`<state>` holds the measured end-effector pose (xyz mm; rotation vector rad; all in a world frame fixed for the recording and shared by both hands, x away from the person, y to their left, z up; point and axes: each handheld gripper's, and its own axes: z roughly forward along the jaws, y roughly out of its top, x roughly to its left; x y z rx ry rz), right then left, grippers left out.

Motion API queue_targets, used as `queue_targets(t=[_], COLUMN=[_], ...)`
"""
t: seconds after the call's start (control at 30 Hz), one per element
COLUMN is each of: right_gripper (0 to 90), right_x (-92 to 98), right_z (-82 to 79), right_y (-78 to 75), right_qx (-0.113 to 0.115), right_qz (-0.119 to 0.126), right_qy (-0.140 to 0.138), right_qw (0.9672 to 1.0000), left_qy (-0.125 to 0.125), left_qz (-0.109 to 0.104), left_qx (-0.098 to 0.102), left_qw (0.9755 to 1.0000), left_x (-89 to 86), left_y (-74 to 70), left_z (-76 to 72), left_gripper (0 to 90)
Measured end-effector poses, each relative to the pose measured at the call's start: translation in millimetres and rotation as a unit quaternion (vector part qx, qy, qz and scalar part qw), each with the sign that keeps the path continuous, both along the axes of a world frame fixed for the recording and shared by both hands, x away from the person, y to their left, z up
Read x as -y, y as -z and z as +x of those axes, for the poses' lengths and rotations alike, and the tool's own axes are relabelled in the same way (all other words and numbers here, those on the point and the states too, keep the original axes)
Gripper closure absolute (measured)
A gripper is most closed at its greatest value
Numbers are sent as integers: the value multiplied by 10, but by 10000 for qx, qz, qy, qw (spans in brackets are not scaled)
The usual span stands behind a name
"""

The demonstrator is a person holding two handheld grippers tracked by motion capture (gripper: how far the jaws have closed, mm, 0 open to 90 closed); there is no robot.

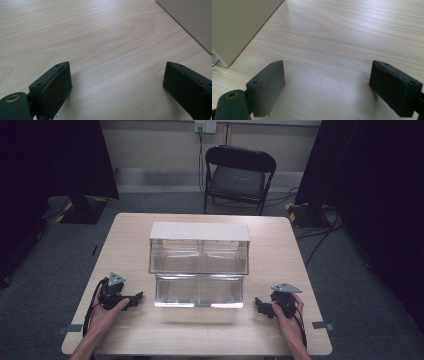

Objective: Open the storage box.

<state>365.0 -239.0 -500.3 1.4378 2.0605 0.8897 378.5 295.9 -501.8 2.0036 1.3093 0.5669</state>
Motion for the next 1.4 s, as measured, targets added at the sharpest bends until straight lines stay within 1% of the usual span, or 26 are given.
queue_targets(t=[0.07,0.1,0.2,0.27,0.3,0.37,0.47,0.5,0.57,0.6,0.67,0.7,0.73,0.8,0.9,0.93,1.0,1.03,1.07,1.17,1.2,1.23,1.27,1.3,1.37,1.4], right_gripper=[123,123,121,120,120,120,120,120,120,120,120,120,120,120,120,120,120,120,119,120,119,119,118,118,118,118], right_x=[0,0,0,0,0,0,1,1,1,1,0,0,0,1,0,1,1,1,1,1,1,1,0,0,0,0], right_z=[0,0,1,1,1,1,2,2,2,2,3,3,3,3,3,3,3,3,3,3,3,3,4,4,4,4], right_y=[0,0,1,1,1,1,0,0,0,0,0,0,0,0,0,0,0,0,0,0,0,0,0,0,0,0], right_qx=[0,0,2,0,1,1,-9,-9,-9,-9,-9,-9,-10,-8,-3,-10,-8,-8,-8,-8,-8,-8,-8,-8,-9,-8], right_qz=[0,0,3,5,5,4,8,7,7,6,5,5,7,5,3,6,5,5,6,4,5,5,0,0,1,0], right_qy=[-1,-1,-4,-7,-7,-8,-20,-20,-20,-18,-19,-19,-20,-20,-15,-20,-19,-19,-20,-20,-20,-20,-21,-21,-22,-22], right_qw=[10000,10000,10000,10000,10000,10000,10000,10000,10000,10000,10000,10000,10000,10000,10000,10000,10000,10000,10000,10000,10000,10000,10000,10000,10000,10000], left_qy=[8,8,-12,38,49,65,279,373,433,531,574,574,670,723,838,848,848,848,893,983,952,952,1070,1070,1129,1210], left_qz=[20,20,51,22,-72,-107,-174,-234,-238,-143,-197,-197,-201,-195,-351,-338,-452,-452,-381,-373,-514,-514,-732,-732,-485,-354], left_qx=[-19,-19,-22,-51,1,40,74,38,19,37,121,121,155,152,232,240,259,259,297,292,269,269,157,157,198,210], left_qw=[10000,10000,10000,10000,10000,9999,9994,9990,9988,9985,9981,9981,9974,9971,9956,9955,9950,9950,9948,9940,9938,9938,9914,9914,9922,9918], left_x=[-2,-2,3,-2,-4,-1,2,17,41,65,115,115,140,149,180,182,183,183,189,222,232,232,247,247,288,326], left_y=[-9,-9,-26,-31,-50,-64,-105,-110,-115,-130,-157,-157,-184,-197,-265,-278,-311,-311,-325,-338,-338,-338,-341,-341,-343,-355], left_z=[-4,-4,-21,-29,-50,-65,-110,-118,-129,-142,-171,-171,-195,-207,-270,-279,-294,-294,-305,-364,-381,-381,-403,-403,-432,-441], left_gripper=[114,143,159,163,163,165,165,162,163,164,165,164,165,164,163,163,163,163,165,162,158,161,160,158,158,162])
